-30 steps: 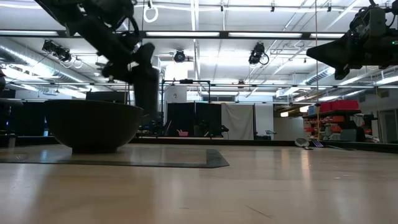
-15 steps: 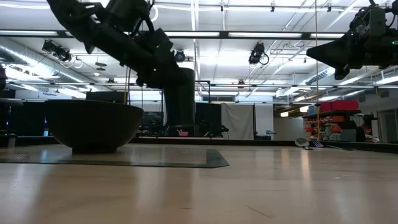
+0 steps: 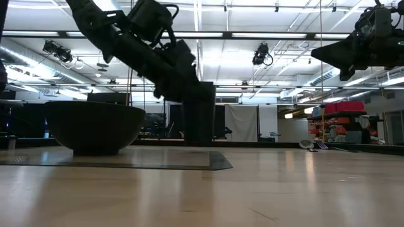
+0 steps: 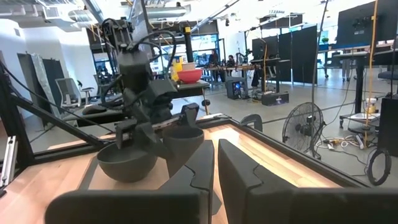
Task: Pick & Place Utensil
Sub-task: Put the black cup on the top right of the transparent mat
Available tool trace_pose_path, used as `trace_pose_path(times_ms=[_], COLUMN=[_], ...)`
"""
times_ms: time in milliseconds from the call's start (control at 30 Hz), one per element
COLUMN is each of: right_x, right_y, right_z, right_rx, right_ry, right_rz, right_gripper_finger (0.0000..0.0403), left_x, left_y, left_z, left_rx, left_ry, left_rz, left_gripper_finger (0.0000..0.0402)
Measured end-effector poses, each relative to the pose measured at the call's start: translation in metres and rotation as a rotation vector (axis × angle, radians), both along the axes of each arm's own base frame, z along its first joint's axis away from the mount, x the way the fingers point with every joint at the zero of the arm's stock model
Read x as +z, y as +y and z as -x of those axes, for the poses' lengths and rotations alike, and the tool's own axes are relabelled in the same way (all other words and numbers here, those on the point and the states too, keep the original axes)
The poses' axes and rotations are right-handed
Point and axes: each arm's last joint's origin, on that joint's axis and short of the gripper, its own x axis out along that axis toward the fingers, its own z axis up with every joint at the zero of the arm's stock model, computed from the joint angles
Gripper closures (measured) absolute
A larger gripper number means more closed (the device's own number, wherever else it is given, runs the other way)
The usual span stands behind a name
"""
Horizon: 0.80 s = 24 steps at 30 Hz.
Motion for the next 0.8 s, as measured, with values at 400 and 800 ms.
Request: trace_pose_path(times_ms=[400, 800], right_x=[0.0, 0.0001], right_y=[0.0, 0.0], right_z=[0.0, 0.0], right_rx=[0.0, 0.0], right_ry=[0.0, 0.0], right_rz=[0.0, 0.0], right_gripper_finger=[0.0376, 0.0376], left_x=[-0.0041, -0.0081], left_y=[0.0001, -0.0062], left_z=[-0.0026, -0.0005], left_rx=[0.009, -0.026], left_ry=[0.005, 0.072], left_rz=[-0.019, -0.048], left_gripper_finger=[0.006, 0.006])
